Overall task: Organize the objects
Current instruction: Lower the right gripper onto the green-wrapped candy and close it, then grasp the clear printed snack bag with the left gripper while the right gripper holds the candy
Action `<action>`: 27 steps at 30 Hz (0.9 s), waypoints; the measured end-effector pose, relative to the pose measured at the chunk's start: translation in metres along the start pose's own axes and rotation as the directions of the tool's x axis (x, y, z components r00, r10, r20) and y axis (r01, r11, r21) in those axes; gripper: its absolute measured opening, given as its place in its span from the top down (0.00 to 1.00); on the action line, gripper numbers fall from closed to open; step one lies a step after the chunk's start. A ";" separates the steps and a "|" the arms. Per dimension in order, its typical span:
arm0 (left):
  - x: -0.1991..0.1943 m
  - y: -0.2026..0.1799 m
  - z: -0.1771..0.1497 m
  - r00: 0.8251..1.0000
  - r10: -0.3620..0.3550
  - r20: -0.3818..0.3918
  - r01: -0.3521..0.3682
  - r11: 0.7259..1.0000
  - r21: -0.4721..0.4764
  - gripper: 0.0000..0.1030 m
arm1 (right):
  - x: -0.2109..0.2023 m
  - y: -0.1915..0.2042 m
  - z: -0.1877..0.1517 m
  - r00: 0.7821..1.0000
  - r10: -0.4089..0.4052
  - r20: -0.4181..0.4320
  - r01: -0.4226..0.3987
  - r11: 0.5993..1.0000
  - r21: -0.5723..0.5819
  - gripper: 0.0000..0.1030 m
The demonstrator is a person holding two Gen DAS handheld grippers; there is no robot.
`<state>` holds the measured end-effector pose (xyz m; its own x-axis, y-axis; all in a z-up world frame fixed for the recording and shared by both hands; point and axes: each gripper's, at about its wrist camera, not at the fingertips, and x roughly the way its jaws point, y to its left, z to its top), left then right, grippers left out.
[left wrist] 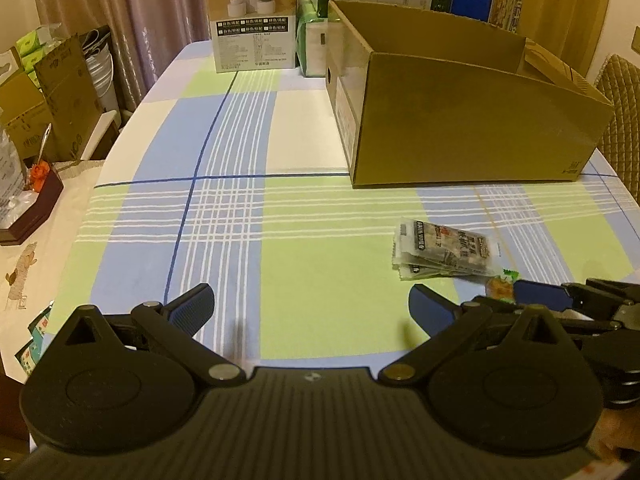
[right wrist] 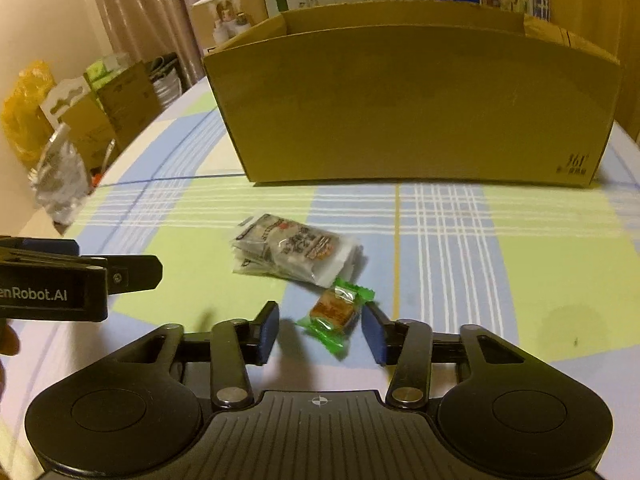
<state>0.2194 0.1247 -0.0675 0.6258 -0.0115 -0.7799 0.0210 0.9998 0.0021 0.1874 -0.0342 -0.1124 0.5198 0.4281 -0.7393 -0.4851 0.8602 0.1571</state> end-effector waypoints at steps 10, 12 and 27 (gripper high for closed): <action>0.002 -0.015 -0.001 0.999 -0.033 -0.007 0.033 0.999 0.028 0.01 | -0.016 -0.029 0.000 0.997 -0.071 0.003 0.071 0.997 -0.033 0.77; 0.002 -0.023 0.002 0.998 -0.057 -0.005 0.058 0.998 0.041 0.01 | -0.023 -0.043 0.002 0.996 -0.092 0.007 0.092 0.996 -0.018 0.77; 0.038 -0.074 0.014 0.988 -0.154 -0.014 0.151 0.943 0.297 0.01 | -0.030 -0.095 0.016 0.994 -0.106 -0.008 0.106 0.992 0.071 0.77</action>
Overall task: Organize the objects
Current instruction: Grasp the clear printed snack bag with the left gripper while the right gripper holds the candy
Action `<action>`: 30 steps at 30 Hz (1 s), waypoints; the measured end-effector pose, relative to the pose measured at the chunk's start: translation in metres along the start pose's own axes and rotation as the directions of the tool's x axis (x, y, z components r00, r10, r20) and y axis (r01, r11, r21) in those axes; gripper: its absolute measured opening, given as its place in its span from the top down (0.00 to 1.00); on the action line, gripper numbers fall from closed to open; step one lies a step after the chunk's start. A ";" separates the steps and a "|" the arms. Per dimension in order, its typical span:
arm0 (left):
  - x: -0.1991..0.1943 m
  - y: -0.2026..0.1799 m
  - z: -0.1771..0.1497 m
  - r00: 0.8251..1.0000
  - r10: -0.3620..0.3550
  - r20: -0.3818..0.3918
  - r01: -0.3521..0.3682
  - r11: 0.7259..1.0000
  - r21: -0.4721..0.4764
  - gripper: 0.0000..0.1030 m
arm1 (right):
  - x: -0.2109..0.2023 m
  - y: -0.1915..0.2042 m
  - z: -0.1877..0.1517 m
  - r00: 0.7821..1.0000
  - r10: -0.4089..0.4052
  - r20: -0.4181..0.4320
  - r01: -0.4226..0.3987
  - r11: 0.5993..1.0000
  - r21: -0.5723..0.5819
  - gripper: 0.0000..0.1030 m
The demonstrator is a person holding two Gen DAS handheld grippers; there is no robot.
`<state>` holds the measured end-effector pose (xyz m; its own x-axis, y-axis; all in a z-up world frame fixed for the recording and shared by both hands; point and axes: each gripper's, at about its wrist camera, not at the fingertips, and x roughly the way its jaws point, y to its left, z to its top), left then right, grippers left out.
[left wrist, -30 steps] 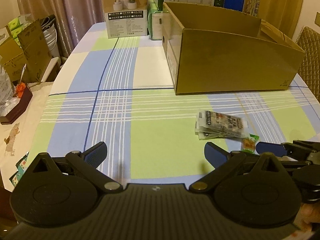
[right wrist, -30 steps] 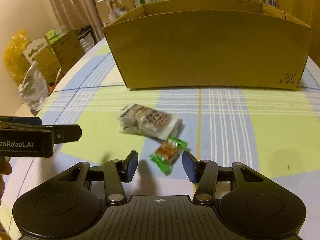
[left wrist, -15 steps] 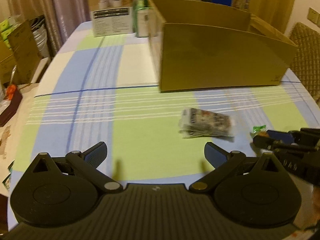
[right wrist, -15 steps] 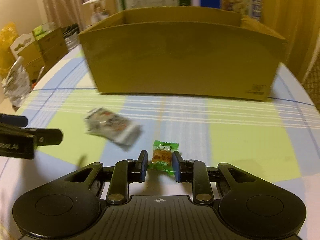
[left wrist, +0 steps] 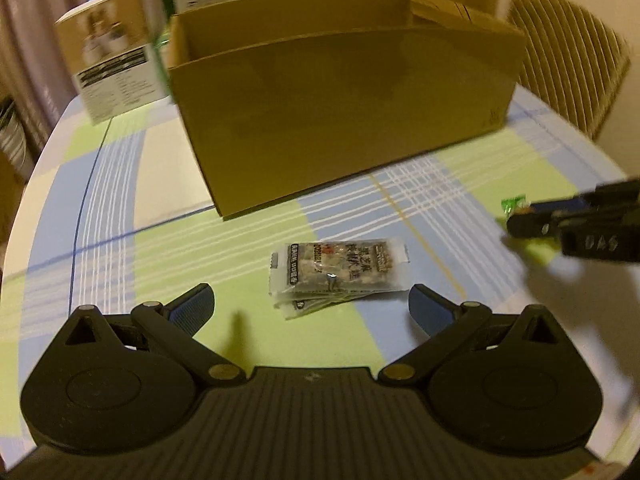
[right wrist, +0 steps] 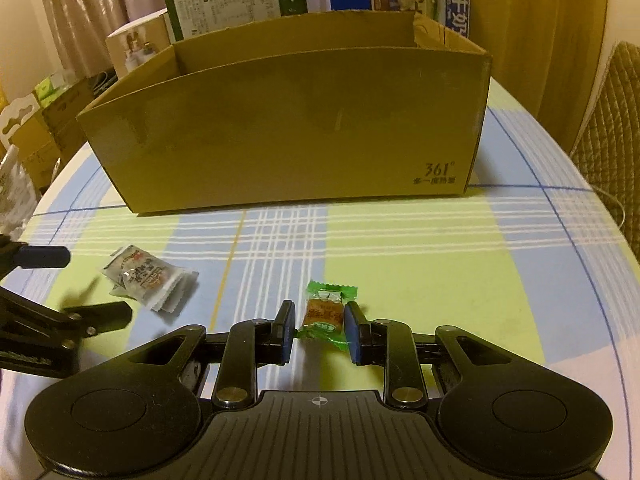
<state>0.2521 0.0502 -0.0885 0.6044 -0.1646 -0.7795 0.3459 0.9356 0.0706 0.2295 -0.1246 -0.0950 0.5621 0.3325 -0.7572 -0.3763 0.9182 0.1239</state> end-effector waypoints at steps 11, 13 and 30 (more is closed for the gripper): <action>0.038 -0.006 0.011 1.000 -0.003 -0.015 0.006 0.989 0.148 0.01 | 0.005 -0.006 0.004 1.000 0.025 -0.005 -0.025 0.999 0.029 0.77; 0.042 -0.007 0.016 1.000 -0.020 -0.015 0.022 0.985 0.169 0.01 | 0.005 -0.006 0.004 1.000 0.028 -0.007 -0.028 0.999 0.030 0.77; 0.032 -0.017 0.021 0.988 -0.124 -0.094 0.128 0.991 0.032 0.67 | 0.007 -0.004 0.003 0.999 0.036 -0.011 -0.036 0.998 0.043 0.77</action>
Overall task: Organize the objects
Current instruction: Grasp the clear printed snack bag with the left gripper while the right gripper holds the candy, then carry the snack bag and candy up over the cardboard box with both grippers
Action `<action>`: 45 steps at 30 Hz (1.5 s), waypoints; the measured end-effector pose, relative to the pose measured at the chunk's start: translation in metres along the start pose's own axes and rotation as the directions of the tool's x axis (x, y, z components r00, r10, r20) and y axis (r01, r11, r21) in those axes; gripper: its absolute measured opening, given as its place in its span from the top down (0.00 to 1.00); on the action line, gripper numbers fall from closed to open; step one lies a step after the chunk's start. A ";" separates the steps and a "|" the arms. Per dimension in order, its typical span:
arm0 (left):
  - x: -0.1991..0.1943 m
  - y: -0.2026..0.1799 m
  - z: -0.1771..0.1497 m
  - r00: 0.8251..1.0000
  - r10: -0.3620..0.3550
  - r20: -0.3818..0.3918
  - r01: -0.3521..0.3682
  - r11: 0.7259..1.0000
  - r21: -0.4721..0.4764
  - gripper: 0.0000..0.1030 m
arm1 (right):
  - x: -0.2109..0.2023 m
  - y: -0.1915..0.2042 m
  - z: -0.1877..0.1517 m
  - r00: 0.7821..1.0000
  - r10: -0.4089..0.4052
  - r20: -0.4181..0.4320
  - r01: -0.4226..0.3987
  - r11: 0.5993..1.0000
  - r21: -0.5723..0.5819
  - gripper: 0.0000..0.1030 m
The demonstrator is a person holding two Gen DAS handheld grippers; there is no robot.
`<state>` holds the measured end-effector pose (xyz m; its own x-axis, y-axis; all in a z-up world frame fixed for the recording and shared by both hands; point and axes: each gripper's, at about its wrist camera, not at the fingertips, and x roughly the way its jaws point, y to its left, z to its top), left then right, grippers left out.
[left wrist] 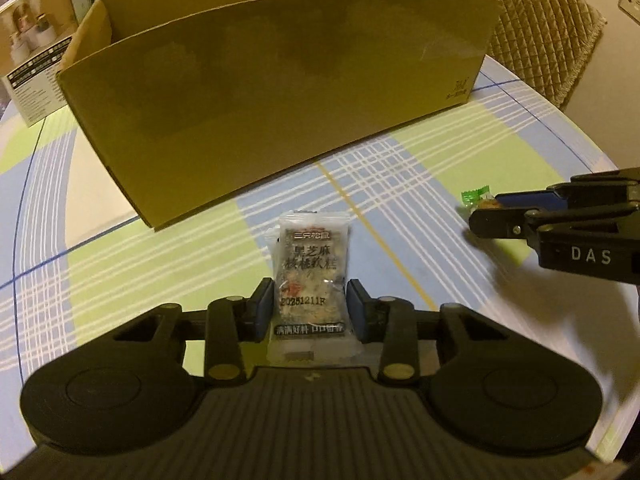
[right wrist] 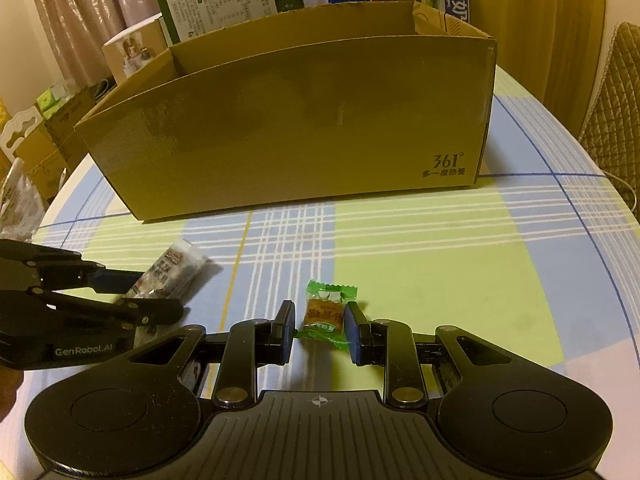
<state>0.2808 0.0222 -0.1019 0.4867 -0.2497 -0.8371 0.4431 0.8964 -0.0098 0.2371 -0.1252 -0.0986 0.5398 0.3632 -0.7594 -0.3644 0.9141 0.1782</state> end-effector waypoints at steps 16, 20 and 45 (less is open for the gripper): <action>-0.002 -0.007 -0.001 0.997 0.072 0.026 -0.070 0.994 -0.084 0.70 | 0.000 0.001 0.000 1.000 0.009 -0.002 -0.009 1.000 0.000 0.77; -0.012 -0.007 -0.006 0.997 0.079 0.025 -0.076 0.989 -0.126 0.70 | -0.005 0.001 -0.001 1.000 0.009 0.008 -0.009 1.000 -0.004 0.77; -0.135 -0.060 -0.018 0.987 0.130 0.098 -0.103 0.965 -0.243 0.70 | -0.117 0.007 -0.003 0.997 0.016 0.080 -0.015 1.000 -0.022 0.77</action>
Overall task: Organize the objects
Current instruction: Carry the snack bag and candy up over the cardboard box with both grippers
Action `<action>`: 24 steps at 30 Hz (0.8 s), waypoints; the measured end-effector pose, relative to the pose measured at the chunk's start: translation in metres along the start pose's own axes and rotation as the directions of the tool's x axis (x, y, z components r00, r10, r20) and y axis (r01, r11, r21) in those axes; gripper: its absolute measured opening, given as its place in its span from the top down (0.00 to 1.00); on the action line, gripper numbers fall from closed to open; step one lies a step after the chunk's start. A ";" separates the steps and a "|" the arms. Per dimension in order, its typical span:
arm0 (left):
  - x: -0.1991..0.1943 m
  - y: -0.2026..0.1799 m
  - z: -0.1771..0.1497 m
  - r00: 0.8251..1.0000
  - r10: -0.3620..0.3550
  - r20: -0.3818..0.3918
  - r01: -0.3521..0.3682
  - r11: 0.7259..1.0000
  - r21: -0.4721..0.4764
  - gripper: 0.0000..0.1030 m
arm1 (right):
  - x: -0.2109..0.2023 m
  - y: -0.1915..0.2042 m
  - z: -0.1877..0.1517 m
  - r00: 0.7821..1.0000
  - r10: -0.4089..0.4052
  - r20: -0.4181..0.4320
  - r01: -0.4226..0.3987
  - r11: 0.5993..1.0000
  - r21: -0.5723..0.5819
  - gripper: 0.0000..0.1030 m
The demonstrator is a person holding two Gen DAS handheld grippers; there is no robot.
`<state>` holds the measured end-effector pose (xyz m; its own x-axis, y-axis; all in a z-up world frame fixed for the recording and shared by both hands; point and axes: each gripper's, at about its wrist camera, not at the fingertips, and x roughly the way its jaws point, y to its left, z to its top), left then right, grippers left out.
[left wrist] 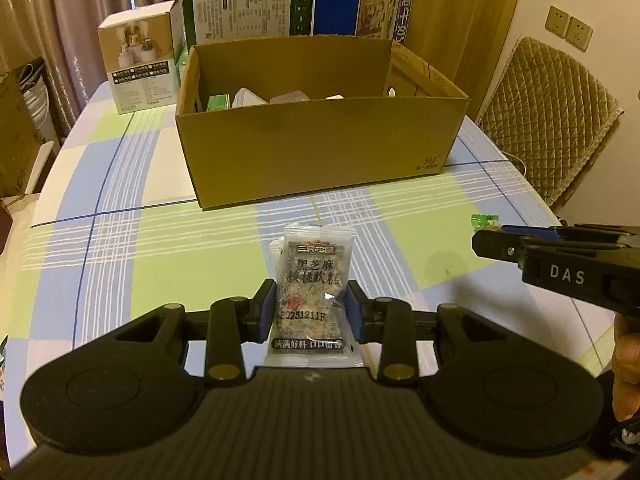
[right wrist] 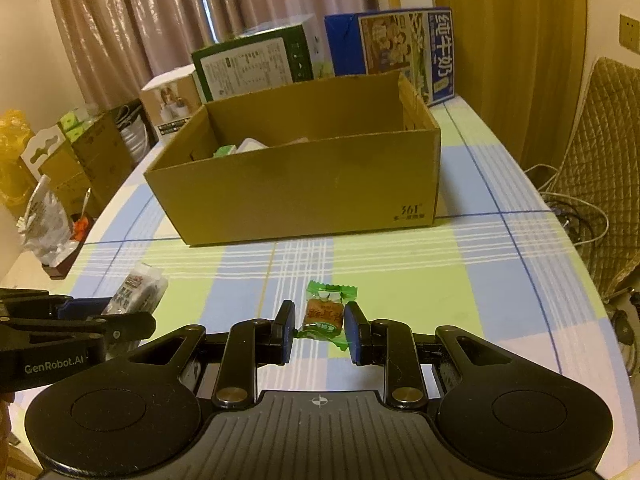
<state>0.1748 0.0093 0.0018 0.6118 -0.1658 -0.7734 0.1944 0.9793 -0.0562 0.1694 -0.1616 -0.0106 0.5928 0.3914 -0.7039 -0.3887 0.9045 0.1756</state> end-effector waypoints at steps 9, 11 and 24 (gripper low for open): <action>-0.025 -0.010 -0.005 1.000 0.005 0.017 -0.005 1.000 -0.012 0.70 | -0.021 0.002 -0.002 1.000 0.001 0.009 -0.001 1.000 -0.019 0.77; -0.028 -0.012 -0.005 1.000 0.006 0.020 -0.006 1.000 -0.009 0.70 | -0.025 0.002 -0.002 1.000 0.000 0.012 0.000 1.000 -0.020 0.77; -0.040 -0.018 0.000 0.999 0.008 0.037 -0.008 1.000 0.000 0.70 | -0.038 -0.001 0.002 1.000 -0.005 0.026 0.005 1.000 -0.027 0.77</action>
<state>0.1471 -0.0013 0.0337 0.6416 -0.1619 -0.7498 0.1896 0.9806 -0.0496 0.1484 -0.1773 0.0175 0.6127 0.3914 -0.6866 -0.4042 0.9017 0.1534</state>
